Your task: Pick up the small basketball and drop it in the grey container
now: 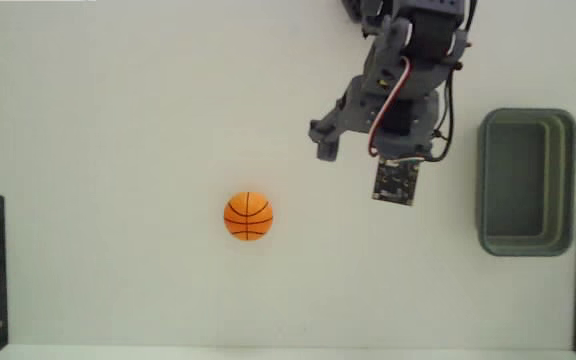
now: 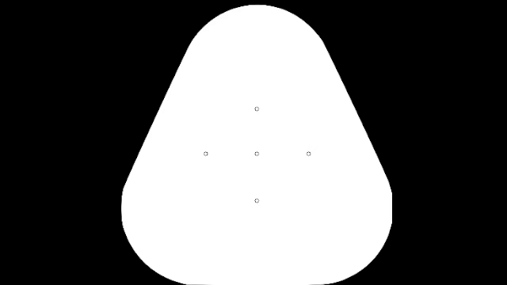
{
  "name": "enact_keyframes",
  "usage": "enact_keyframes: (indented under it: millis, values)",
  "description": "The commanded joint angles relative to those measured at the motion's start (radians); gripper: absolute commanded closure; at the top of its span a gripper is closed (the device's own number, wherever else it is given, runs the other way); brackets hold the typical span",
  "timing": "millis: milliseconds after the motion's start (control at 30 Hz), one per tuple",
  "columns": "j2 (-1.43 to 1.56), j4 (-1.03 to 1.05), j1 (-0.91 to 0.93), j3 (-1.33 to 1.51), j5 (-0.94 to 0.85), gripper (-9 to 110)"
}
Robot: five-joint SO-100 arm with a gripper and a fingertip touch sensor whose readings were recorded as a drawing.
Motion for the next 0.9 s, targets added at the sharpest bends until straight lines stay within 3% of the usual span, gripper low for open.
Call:
enact_keyframes:
  millis: [0,867]
  values:
    - [0.034,0.019,0.058,0.005,0.005,-9]
    - [0.034,0.019,0.322,0.005,0.005,-9]
